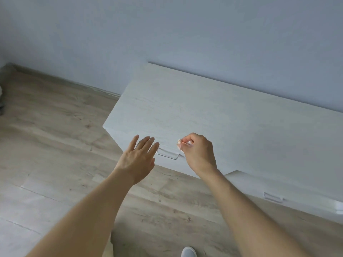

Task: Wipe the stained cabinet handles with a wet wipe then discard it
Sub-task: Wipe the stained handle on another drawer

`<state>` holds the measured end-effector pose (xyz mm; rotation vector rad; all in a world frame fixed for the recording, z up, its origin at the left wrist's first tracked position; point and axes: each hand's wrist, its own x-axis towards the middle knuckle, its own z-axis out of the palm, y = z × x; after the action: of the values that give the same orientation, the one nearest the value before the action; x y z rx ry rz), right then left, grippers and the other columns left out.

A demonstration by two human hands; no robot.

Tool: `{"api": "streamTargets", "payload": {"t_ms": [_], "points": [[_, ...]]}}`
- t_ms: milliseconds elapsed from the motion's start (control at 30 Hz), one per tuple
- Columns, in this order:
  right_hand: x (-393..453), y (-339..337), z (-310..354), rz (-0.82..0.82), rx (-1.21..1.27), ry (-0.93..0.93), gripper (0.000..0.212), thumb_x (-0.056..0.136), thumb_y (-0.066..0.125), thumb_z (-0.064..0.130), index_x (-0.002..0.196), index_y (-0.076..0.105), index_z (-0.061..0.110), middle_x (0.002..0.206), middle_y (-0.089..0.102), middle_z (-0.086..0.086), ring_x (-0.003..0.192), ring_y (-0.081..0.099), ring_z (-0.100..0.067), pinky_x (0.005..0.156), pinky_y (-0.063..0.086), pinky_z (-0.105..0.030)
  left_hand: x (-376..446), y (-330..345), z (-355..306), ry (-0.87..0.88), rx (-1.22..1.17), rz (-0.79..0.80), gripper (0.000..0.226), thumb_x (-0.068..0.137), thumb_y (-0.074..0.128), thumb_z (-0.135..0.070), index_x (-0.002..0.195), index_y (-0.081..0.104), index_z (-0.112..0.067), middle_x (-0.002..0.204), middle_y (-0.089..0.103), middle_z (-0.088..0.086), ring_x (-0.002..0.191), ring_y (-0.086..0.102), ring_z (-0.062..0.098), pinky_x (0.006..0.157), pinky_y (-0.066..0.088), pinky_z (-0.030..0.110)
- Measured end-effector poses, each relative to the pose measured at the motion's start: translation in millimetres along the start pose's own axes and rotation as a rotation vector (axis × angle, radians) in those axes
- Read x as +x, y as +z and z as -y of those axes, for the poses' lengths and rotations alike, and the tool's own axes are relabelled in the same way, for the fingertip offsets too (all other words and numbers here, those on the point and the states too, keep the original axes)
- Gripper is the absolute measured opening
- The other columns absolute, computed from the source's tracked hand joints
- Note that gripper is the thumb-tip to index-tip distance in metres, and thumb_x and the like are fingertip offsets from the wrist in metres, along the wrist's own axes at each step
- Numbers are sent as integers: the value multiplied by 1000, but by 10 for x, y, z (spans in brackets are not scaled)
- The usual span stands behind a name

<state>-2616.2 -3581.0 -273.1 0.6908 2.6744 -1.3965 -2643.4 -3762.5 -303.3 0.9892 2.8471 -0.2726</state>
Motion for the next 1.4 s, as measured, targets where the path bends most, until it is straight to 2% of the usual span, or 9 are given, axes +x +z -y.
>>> {"api": "streamTargets", "payload": {"t_ms": [100, 200, 300, 500, 667, 900, 1133, 1267, 1400], "points": [[72, 392, -134, -73, 9, 83, 7, 88, 62, 21, 89, 65, 15, 103, 64, -4, 93, 58, -13, 71, 39, -22, 201, 440, 251, 132, 14, -160, 64, 79, 74, -26, 135, 52, -5, 141, 48, 15, 131, 46, 27, 110, 13, 43], [62, 804, -387, -158, 16, 154, 9, 88, 62, 21, 89, 66, 13, 100, 64, -7, 95, 60, -16, 71, 39, -21, 290, 904, 411, 161, 32, -238, 68, 63, 84, -18, 125, 60, -1, 133, 55, 18, 120, 56, 31, 110, 17, 46], [37, 1160, -697, -265, 26, 200, 9, 89, 62, 20, 91, 67, 12, 98, 64, -8, 88, 59, -12, 67, 38, -14, 323, 1352, 511, 163, 58, -314, 74, 67, 79, -14, 134, 51, 1, 144, 44, 18, 131, 45, 33, 115, 1, 50], [209, 1677, -1428, -576, 210, 163, 7, 88, 63, 13, 91, 68, 14, 94, 65, -2, 79, 60, 5, 65, 38, 2, 725, 2380, 458, 7, 79, -523, 92, 86, 59, -32, 151, -2, -9, 159, -12, 8, 146, -13, 23, 115, -12, 53], [452, 2072, -1994, -685, 468, 12, 10, 87, 64, 14, 82, 68, 22, 85, 71, 4, 75, 64, 7, 65, 44, -4, 1292, 3214, 464, 108, 39, -883, 80, 93, 41, -46, 153, 1, -11, 159, -11, 8, 147, -7, 26, 117, -6, 52], [750, 2361, -2331, -842, 670, -359, 18, 90, 58, 6, 81, 61, 21, 77, 66, 5, 68, 62, 0, 67, 45, -7, 1913, 3618, 341, 115, -63, -1321, 81, 96, 41, -53, 154, 1, -14, 159, -15, 0, 146, -12, 22, 114, -10, 49], [1049, 2448, -2392, -931, 695, -456, 13, 90, 60, 7, 89, 69, 16, 83, 72, 7, 67, 62, -5, 73, 51, -24, 2098, 3669, 293, 114, -84, -1476, 78, 94, 38, -55, 153, 6, -16, 159, -13, -4, 146, -12, 18, 115, -12, 46], [1057, 2541, -2408, -976, 685, -484, 16, 90, 61, 17, 102, 71, 12, 92, 73, 0, 77, 66, -5, 79, 52, -19, 2119, 3695, 259, 67, -75, -1497, 76, 96, 34, -55, 154, 3, -16, 159, -13, -5, 146, -12, 17, 115, -11, 46], [1072, 2668, -2425, -1041, 718, -556, 11, 86, 66, 13, 94, 69, 21, 93, 73, -6, 85, 68, -11, 75, 52, -20, 2161, 3728, 235, 55, -62, -1521, 78, 95, 33, -54, 154, 0, -16, 159, -14, -5, 146, -12, 18, 115, -10, 47]]}}
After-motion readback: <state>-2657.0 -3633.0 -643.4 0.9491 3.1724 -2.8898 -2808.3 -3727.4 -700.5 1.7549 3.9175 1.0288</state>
